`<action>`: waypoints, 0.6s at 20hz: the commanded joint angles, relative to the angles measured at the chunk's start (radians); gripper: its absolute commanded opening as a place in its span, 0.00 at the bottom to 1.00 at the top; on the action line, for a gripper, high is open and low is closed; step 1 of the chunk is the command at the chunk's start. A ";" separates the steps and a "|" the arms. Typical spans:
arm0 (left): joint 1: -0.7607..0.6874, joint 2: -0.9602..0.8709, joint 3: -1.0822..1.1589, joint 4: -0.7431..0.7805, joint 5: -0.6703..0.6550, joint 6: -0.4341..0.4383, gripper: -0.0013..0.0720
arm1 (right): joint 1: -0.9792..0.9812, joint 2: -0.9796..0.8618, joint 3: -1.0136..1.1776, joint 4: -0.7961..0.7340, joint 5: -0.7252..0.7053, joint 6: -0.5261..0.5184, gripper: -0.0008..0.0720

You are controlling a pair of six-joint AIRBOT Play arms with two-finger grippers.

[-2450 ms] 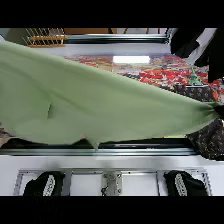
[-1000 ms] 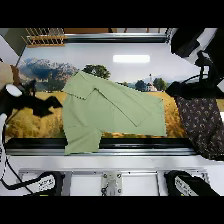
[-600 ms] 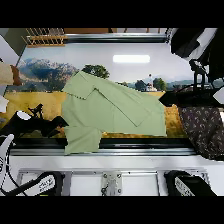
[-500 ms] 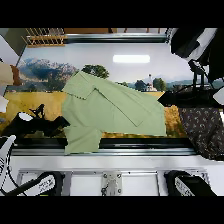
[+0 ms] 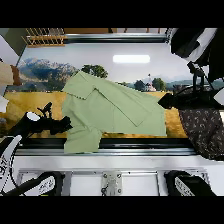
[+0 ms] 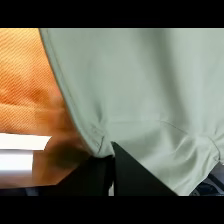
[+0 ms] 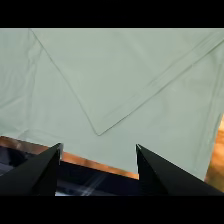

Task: Fold the clothes and pants, and hang the long-sleeved shirts on hangers.

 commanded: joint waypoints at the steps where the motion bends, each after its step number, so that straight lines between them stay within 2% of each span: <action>1: 0.023 0.016 -0.001 0.000 -0.039 0.003 0.03 | -0.072 0.019 -0.062 -0.004 0.071 0.015 0.69; 2: 0.032 0.035 -0.001 0.000 -0.051 0.015 0.03 | -0.112 0.034 -0.118 -0.011 0.073 0.056 0.68; 5: 0.034 0.110 -0.001 0.009 -0.059 0.024 0.03 | -0.253 0.062 -0.365 -0.093 0.052 0.332 0.69; 7: 0.034 0.152 -0.001 0.023 -0.061 0.024 0.03 | -0.327 0.061 -0.526 -0.049 -0.048 0.432 0.69; 12: 0.034 0.179 -0.001 0.023 -0.062 0.024 0.03 | -0.335 0.060 -0.741 0.167 -0.398 0.446 0.68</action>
